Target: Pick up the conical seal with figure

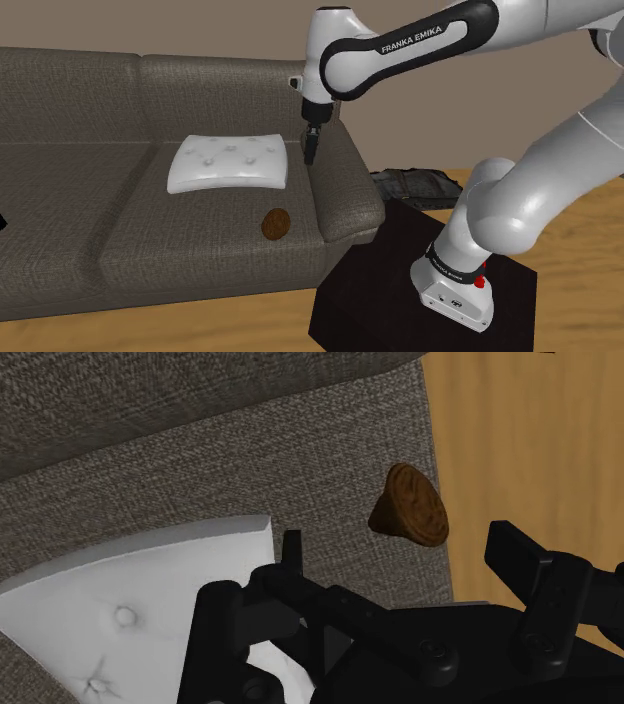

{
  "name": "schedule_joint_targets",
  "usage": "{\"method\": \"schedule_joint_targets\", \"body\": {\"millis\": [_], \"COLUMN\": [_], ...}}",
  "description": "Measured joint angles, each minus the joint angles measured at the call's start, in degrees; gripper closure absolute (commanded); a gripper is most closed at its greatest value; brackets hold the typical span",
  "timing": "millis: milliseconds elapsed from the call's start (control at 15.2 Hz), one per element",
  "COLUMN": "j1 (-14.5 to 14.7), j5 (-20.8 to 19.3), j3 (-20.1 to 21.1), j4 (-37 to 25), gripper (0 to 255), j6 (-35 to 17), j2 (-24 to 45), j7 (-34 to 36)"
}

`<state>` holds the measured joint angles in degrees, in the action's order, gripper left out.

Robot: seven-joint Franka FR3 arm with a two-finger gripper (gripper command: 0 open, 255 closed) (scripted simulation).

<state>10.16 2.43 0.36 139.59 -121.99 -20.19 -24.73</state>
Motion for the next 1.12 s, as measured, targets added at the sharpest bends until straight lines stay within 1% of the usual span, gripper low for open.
{"method": "schedule_joint_targets", "body": {"millis": [198,726,858,1122], "j1": [1.73,5.43,6.08,6.46], "j5": [0.85,2.65,2.79,2.89], "j3": [0.69,3.01,3.67,4.08], "j4": [-0.35,-2.89,-4.47,-4.47], "gripper": [0,0,0,0], "j6": [-4.31,-13.16,-14.9,-18.19], "j2": [5.66,19.71,23.64,27.22], "j7": [-3.0,-11.33,-13.16,-13.98]}}
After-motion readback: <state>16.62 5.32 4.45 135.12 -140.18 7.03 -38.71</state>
